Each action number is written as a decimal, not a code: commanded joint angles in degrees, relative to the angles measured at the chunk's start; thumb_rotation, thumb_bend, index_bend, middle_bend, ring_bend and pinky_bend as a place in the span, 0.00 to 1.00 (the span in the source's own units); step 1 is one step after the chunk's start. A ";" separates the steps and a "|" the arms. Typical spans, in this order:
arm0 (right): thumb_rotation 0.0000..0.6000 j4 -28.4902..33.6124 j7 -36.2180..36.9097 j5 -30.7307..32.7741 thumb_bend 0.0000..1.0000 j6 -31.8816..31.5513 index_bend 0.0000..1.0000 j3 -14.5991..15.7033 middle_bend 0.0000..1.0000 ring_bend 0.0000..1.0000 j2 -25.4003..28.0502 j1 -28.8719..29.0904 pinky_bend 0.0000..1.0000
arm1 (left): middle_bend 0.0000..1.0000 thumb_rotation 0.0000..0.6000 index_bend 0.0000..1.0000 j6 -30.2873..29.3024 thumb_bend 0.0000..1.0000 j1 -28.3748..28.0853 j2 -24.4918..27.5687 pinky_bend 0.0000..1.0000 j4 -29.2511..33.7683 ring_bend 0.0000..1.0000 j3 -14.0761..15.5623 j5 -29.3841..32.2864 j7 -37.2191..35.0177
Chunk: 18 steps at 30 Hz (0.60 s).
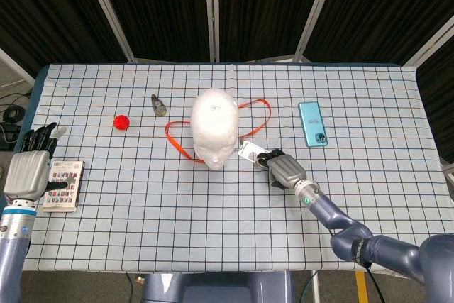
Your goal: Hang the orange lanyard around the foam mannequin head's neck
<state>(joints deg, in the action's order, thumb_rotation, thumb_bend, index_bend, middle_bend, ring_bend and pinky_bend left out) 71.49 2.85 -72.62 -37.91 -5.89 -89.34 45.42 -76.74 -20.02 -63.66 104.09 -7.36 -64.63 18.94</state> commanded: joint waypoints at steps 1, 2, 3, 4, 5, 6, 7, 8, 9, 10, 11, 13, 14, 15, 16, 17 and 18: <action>1.00 2.14 0.45 -0.83 1.00 0.59 0.31 0.86 0.26 0.21 1.77 -0.25 0.14 | 0.00 1.00 0.00 0.06 0.00 0.04 -0.03 0.00 0.09 0.00 -0.01 -0.14 0.12; 1.00 2.60 0.57 -0.89 1.00 0.84 0.31 1.00 0.26 0.21 2.08 -0.24 0.15 | 0.00 1.00 0.00 0.05 0.00 0.05 -0.04 0.00 0.13 0.00 0.00 -0.20 0.19; 1.00 3.32 0.79 -0.93 1.00 1.20 0.31 1.14 0.26 0.21 2.57 -0.22 0.15 | 0.00 1.00 0.00 0.03 0.00 0.09 -0.06 0.00 0.19 0.00 0.01 -0.26 0.29; 1.00 4.12 1.05 -0.98 1.00 1.56 0.31 1.28 0.27 0.22 3.08 -0.19 0.16 | 0.00 1.00 0.00 0.01 0.00 0.12 -0.08 0.00 0.25 0.00 0.00 -0.33 0.35; 1.00 4.94 1.31 -1.04 1.00 1.90 0.31 1.41 0.27 0.22 3.65 -0.16 0.17 | 0.00 1.00 0.00 -0.01 0.00 0.16 -0.09 0.00 0.30 0.00 0.00 -0.38 0.40; 1.00 5.81 1.53 -1.11 1.00 2.34 0.32 1.58 0.27 0.23 4.27 -0.11 0.18 | 0.00 1.00 0.00 -0.03 0.00 0.19 -0.11 0.00 0.32 0.00 -0.01 -0.42 0.46; 1.00 6.86 1.81 -1.23 1.00 2.85 0.32 1.79 0.27 0.23 5.00 -0.04 0.19 | 0.00 1.00 0.00 -0.04 0.00 0.23 -0.11 0.00 0.36 0.00 -0.03 -0.41 0.49; 1.00 7.76 2.07 -1.34 1.00 3.25 0.32 1.94 0.28 0.23 5.68 0.03 0.21 | 0.00 1.00 0.00 -0.03 0.00 0.27 -0.10 0.00 0.41 0.00 -0.05 -0.42 0.48; 1.00 8.89 2.45 -1.46 1.00 3.79 0.32 2.12 0.28 0.24 6.52 0.12 0.22 | 0.00 1.00 0.00 -0.02 0.00 0.31 -0.10 0.00 0.43 0.00 -0.07 -0.46 0.50; 1.00 9.73 2.80 -1.53 1.00 4.21 0.32 2.25 0.28 0.24 7.12 0.20 0.23 | 0.00 1.00 0.00 -0.01 0.00 0.33 -0.11 0.00 0.42 0.00 -0.09 -0.49 0.54; 1.00 10.57 3.17 -1.62 1.00 4.63 0.32 2.37 0.28 0.25 7.71 0.27 0.24 | 0.00 1.00 0.00 -0.01 0.00 0.36 -0.10 0.00 0.44 0.00 -0.10 -0.53 0.57; 1.00 12.15 3.86 -1.98 1.00 5.28 0.32 2.62 0.29 0.26 8.83 0.39 0.26 | 0.00 1.00 0.00 0.02 0.00 0.41 -0.11 0.00 0.47 0.00 -0.14 -0.57 0.58; 1.00 13.16 4.32 -2.31 1.00 5.58 0.32 2.78 0.29 0.26 9.52 0.44 0.26 | 0.00 1.00 0.00 0.03 0.00 0.43 -0.12 0.00 0.48 0.00 -0.17 -0.60 0.58; 1.00 13.86 4.68 -2.59 1.00 5.75 0.32 2.90 0.29 0.26 9.99 0.46 0.26 | 0.00 1.00 0.00 0.03 0.00 0.46 -0.11 0.00 0.50 0.00 -0.19 -0.63 0.59; 1.00 15.64 5.37 -3.30 1.00 6.09 0.32 3.23 0.29 0.26 10.95 0.45 0.26 | 0.00 1.00 0.00 0.05 0.00 0.49 -0.12 0.00 0.56 0.00 -0.17 -0.73 0.63; 1.00 16.69 5.78 -3.78 1.00 6.32 0.32 3.46 0.30 0.26 11.65 0.47 0.26 | 0.00 1.00 0.00 0.06 0.00 0.52 -0.12 0.00 0.60 0.00 -0.14 -0.81 0.66; 1.00 17.33 6.10 -4.14 1.00 6.50 0.32 3.62 0.30 0.27 12.13 0.52 0.26 | 0.00 1.00 0.00 0.05 0.00 0.55 -0.12 0.00 0.63 0.00 -0.14 -0.88 0.68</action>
<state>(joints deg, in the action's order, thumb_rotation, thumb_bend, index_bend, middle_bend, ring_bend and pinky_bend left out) 87.00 7.88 -75.68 -32.12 -2.85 -78.66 45.82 -76.69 -19.48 -63.78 104.72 -7.51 -65.52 19.62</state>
